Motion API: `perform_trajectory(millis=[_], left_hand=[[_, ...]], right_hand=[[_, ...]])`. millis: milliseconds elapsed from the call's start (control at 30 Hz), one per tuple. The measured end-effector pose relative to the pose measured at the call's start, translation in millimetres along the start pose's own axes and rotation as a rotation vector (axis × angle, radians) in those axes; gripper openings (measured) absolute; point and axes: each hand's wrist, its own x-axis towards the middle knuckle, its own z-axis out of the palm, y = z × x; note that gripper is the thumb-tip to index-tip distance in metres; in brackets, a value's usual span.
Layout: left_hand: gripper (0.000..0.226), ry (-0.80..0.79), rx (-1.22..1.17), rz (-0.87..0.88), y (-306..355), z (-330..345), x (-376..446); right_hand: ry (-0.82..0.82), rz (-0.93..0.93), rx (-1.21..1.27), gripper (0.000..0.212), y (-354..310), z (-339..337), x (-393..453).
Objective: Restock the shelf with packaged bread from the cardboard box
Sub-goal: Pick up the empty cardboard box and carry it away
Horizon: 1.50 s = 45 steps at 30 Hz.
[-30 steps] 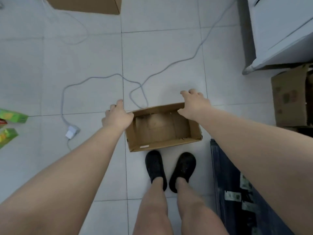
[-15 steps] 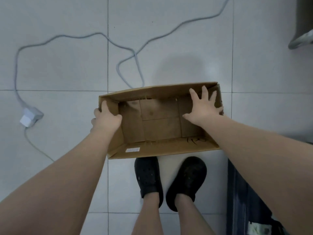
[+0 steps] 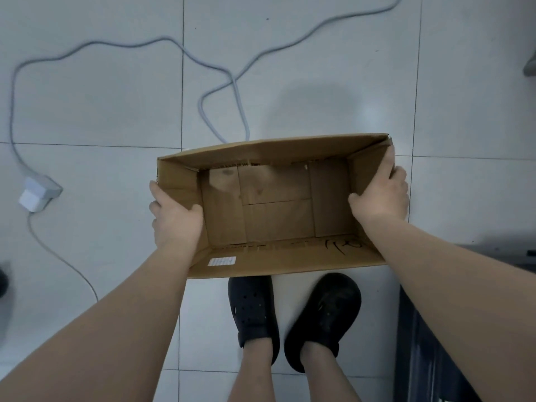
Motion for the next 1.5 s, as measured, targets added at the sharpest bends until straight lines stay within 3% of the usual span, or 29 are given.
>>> perform_trajectory(millis=[233, 467, 800, 1100, 1267, 1500], left_hand=[[0.074, 0.046, 0.028, 0.008, 12, -16, 13], [0.074, 0.098, 0.045, 0.02, 38, -93, 11], [0.076, 0.173, -0.06, -0.001, 140, -308, -54], [0.073, 0.191, -0.204, 0.156, 263, -507, -158], [0.076, 0.215, -0.261, 0.248, 326, -562, -203], [0.079, 0.172, -0.275, 0.269, 404, -586, -233]], right_hand=[[-0.036, 0.063, 0.095, 0.107, -12, 1, -11], [-0.054, 0.041, 0.172, 0.105, -59, -51, -32], [-0.033, -0.082, 0.314, 0.106, -165, -280, -103], [0.078, -0.122, 0.472, 0.112, -202, -528, -184], [0.192, -0.098, 0.506, 0.112, -199, -620, -204], [0.213, -0.086, 0.515, 0.115, -192, -701, -175]])
